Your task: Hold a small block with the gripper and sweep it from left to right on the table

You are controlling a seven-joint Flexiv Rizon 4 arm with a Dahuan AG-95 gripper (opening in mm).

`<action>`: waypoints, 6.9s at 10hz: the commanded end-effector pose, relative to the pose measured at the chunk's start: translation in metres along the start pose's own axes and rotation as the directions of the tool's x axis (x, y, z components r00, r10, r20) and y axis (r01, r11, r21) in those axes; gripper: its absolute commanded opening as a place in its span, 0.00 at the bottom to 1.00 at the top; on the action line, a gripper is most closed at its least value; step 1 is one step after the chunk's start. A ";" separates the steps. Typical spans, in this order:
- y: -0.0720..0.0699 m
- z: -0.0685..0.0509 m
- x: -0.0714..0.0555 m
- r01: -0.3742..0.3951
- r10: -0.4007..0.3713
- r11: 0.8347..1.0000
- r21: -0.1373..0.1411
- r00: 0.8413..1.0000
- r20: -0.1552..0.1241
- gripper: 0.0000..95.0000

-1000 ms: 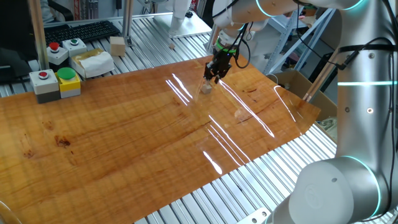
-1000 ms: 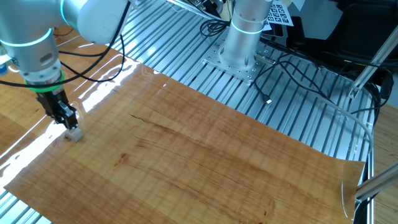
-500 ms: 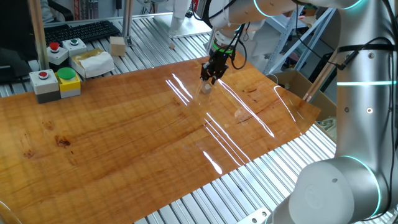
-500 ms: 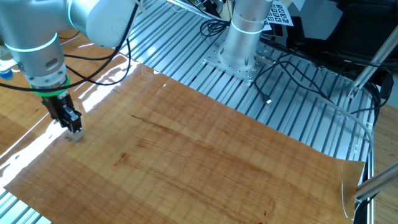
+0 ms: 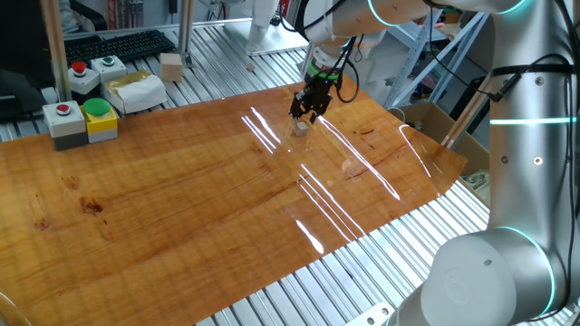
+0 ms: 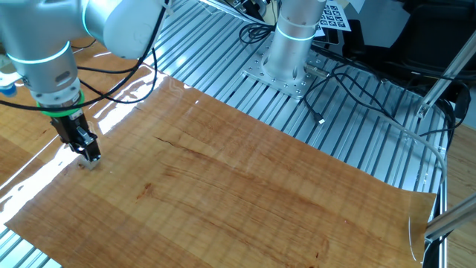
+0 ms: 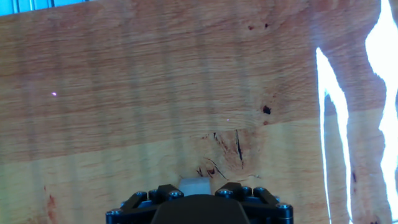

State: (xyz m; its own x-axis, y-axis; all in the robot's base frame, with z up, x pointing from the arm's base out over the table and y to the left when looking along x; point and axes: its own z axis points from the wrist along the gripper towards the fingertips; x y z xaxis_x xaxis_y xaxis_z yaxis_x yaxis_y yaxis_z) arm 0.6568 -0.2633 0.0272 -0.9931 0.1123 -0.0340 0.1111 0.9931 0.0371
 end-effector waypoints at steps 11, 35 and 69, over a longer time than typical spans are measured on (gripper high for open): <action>0.001 0.013 0.003 0.027 -0.027 1.000 0.007 1.000 0.005 0.00; 0.050 0.016 0.017 -0.066 0.066 0.998 -0.023 0.998 0.007 0.00; 0.067 0.016 0.015 0.136 -0.136 0.990 0.036 0.991 0.007 0.00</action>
State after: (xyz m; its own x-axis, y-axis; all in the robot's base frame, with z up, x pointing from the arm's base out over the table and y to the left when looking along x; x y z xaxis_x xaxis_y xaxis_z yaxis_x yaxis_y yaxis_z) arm 0.6491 -0.1940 0.0137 -0.9987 -0.0208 -0.0457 -0.0206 0.9998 -0.0048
